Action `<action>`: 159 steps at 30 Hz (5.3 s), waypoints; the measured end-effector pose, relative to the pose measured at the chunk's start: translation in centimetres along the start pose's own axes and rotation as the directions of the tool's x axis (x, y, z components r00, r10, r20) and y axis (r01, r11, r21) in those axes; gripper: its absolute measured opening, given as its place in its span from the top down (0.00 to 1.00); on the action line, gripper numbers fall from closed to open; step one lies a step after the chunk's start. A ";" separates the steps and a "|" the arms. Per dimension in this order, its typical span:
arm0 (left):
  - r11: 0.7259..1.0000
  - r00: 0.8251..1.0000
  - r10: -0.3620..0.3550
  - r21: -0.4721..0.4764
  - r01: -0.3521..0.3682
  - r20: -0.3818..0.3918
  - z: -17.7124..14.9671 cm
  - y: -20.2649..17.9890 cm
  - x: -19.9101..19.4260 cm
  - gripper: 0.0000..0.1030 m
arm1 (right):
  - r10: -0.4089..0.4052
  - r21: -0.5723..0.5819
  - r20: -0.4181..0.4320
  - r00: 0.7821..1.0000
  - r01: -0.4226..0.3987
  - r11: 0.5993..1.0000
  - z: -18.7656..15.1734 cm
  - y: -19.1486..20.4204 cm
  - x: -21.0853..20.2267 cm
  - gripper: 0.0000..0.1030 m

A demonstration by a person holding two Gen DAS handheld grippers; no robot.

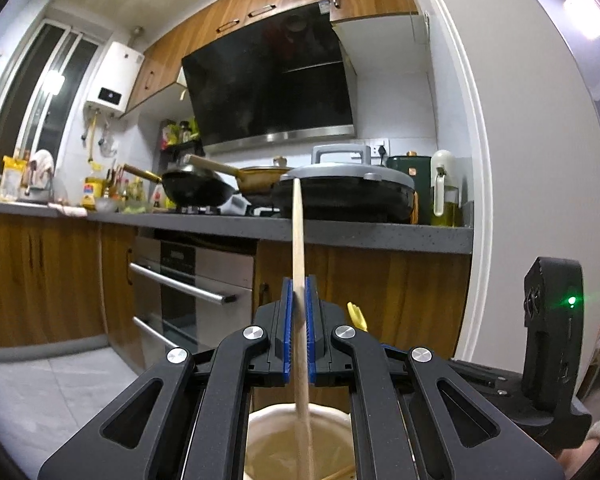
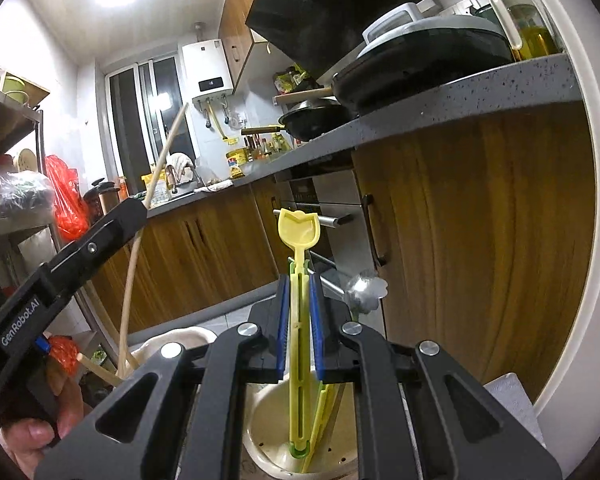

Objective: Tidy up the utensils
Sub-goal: 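Lower chopstick into tall cup with left tool while right tool lowers yellow spoon into smaller cup, then open the left tool releasing the chopstick while the right tool releases the yellow spoon, then withdraw both tools from the holder back over the remaining utensils, then grasp a wooden chopstick with the left tool while the right tool grasps the gold fork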

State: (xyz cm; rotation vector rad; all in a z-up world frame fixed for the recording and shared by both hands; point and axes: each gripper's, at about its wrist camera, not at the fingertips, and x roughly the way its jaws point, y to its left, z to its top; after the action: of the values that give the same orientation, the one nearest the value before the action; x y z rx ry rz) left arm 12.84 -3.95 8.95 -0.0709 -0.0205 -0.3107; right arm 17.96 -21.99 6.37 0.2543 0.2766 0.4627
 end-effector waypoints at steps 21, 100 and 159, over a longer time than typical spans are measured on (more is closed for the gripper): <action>0.999 1.000 0.002 0.045 -0.002 0.011 -0.5 -0.3 -0.6 0.93 | -0.020 -0.011 -0.007 1.000 0.020 1.000 -0.6 0.0 0.7 0.90; 0.994 0.723 0.100 0.038 -0.102 -0.683 -12.3 -0.2 -10.6 0.07 | -0.255 -0.116 -0.283 0.925 0.231 0.966 -9.5 1.0 -10.7 0.05; 0.990 0.553 0.032 0.101 0.095 -0.832 -14.2 -1.0 -10.8 0.76 | -0.117 -0.122 -0.600 0.792 0.054 0.991 -14.2 4.4 -7.1 0.43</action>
State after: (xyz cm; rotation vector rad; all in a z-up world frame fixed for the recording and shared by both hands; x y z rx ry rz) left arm 2.35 -2.63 -5.50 0.2272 0.9327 -0.3546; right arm 5.57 -19.05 -4.06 -0.0160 0.8944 0.4570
